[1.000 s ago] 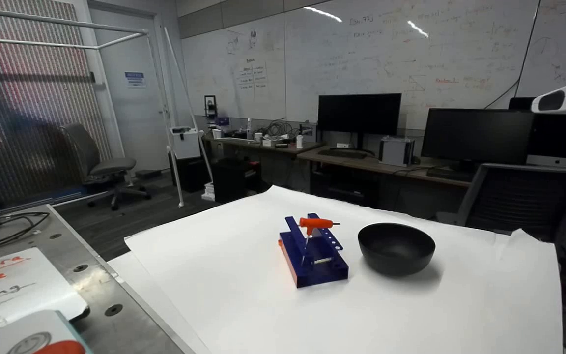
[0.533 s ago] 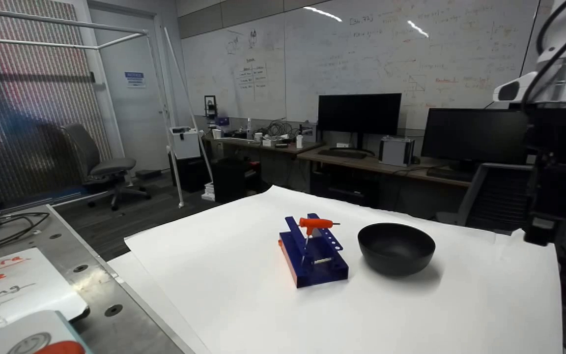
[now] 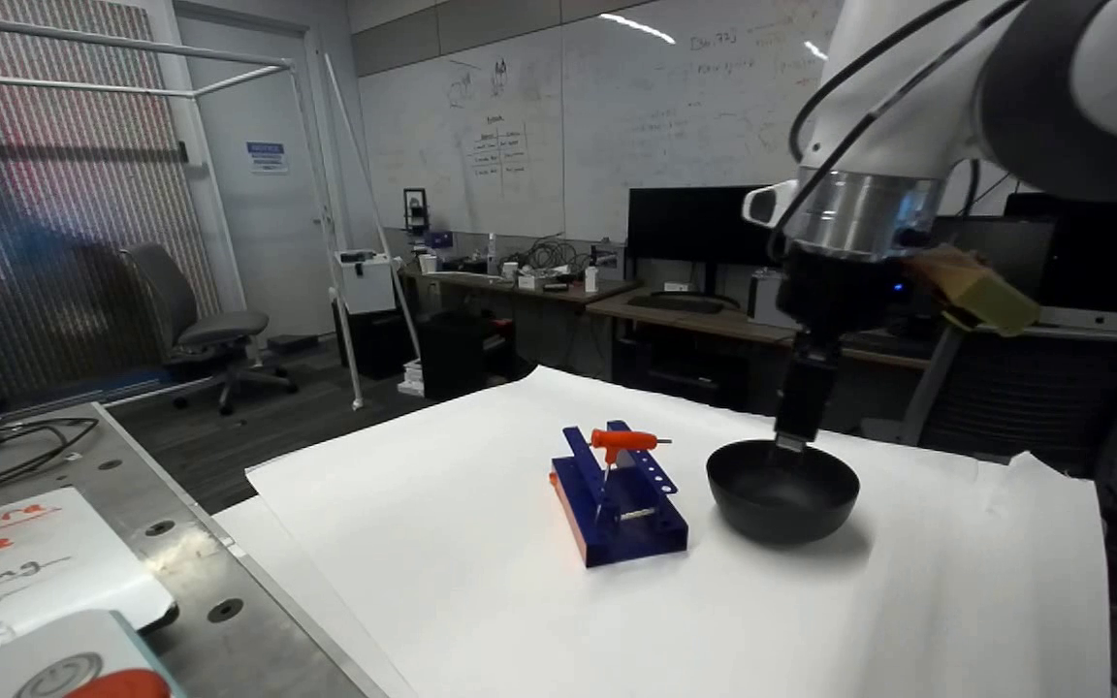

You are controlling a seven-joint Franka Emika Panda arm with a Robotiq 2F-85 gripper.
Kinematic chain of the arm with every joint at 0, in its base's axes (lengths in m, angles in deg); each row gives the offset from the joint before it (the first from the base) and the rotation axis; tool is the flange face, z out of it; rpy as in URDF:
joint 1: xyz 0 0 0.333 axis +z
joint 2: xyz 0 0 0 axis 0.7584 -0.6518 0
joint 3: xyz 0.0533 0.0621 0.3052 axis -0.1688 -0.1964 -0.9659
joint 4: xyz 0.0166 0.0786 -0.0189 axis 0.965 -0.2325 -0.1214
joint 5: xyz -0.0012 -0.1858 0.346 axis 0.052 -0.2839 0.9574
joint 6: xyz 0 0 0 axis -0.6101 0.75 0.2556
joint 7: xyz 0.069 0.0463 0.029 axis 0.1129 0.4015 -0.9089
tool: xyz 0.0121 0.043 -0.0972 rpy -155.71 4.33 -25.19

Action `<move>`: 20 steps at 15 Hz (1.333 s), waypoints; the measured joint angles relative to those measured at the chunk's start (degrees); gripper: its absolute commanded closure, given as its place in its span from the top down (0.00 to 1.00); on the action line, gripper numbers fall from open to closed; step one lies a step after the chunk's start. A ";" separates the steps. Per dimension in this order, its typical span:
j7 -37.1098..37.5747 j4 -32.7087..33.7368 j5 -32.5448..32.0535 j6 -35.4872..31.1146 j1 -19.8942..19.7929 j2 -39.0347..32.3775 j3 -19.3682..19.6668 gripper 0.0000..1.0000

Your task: Pick up the orange object and put it in the bowl

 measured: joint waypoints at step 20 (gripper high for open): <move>-9.04 41.20 -6.68 12.42 0.16 -34.15 -0.15 1.00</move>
